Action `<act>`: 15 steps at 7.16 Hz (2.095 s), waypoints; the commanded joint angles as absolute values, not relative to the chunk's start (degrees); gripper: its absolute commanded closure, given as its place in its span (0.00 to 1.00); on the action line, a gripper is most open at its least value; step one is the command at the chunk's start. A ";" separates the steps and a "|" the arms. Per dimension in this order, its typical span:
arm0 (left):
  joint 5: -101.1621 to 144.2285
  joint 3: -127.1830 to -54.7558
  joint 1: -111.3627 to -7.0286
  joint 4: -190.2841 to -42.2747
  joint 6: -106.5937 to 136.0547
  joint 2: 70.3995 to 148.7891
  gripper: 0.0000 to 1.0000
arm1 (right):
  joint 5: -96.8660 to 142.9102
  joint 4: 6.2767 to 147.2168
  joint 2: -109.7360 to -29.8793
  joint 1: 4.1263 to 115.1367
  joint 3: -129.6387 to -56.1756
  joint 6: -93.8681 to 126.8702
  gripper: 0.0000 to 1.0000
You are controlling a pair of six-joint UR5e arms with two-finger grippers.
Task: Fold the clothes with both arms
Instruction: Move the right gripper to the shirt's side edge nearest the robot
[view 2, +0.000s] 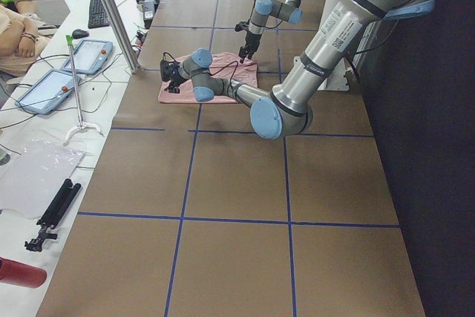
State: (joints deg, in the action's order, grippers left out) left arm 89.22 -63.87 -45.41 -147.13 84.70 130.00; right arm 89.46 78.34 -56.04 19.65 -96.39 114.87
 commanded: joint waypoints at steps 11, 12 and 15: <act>89.21 -67.85 -43.51 -146.43 85.61 129.46 0.49 | 89.38 83.05 -56.51 17.75 -95.98 115.22 0.45; 89.21 -67.94 -43.51 -146.43 85.52 129.46 0.49 | 89.38 83.06 -56.60 17.84 -95.98 115.83 0.77; 89.30 -68.11 -43.51 -146.43 85.43 129.11 0.50 | 89.74 82.45 -56.43 17.93 -96.59 115.84 1.00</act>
